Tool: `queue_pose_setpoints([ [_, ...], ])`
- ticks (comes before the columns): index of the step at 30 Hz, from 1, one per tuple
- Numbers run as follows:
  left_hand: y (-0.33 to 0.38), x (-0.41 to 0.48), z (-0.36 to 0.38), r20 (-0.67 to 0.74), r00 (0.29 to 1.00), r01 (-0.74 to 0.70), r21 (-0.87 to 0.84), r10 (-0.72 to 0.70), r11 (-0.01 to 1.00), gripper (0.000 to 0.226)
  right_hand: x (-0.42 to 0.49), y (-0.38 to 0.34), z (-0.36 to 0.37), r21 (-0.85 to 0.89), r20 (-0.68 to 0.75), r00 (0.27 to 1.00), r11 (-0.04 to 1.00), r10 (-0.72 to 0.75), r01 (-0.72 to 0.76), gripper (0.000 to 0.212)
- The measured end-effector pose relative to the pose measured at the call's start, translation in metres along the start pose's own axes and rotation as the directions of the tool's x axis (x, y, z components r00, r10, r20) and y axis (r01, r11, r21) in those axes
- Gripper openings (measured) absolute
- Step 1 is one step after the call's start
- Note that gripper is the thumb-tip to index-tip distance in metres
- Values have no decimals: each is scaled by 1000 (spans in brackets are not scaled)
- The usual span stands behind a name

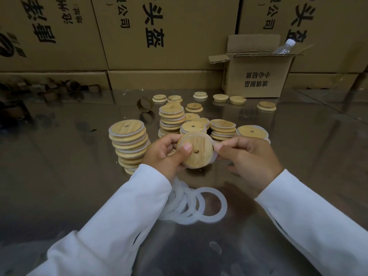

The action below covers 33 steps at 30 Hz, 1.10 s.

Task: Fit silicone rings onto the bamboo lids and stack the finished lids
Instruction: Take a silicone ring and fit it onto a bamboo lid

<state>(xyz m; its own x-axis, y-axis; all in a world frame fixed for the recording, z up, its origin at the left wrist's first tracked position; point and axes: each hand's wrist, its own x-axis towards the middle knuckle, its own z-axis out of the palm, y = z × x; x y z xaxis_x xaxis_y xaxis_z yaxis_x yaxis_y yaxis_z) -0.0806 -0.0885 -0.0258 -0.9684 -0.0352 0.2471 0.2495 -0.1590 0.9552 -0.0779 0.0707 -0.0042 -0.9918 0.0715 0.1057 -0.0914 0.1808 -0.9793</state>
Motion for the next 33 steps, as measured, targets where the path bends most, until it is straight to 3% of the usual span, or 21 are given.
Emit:
queue_pose_setpoints([
  [3, 0, -1, 0, 11, 1000, 19, -45, -18, 999, 13, -2, -1, 0, -36, 15, 1000, 999, -17, 18, 14],
  [9, -4, 0, 2, -14, 998, 58, -88, -60, 994, 13, -11, 1, 6, -181, -76, 965, 955, -251, 234, 14],
  [19, -2, 0, 3, -27, 997, 68, -99, -71, 993, 11, -11, 4, 9, -206, -47, 983, 964, -179, 166, 16],
  [27, -1, 0, 2, 2, 998, 60, -145, -61, 988, 12, -10, 0, 8, -56, 20, 998, 997, 52, -51, 13],
  [33, -3, 1, 2, 25, 989, 145, -243, -143, 959, 12, -12, -1, 7, -166, 2, 999, 985, -45, 45, 14],
])
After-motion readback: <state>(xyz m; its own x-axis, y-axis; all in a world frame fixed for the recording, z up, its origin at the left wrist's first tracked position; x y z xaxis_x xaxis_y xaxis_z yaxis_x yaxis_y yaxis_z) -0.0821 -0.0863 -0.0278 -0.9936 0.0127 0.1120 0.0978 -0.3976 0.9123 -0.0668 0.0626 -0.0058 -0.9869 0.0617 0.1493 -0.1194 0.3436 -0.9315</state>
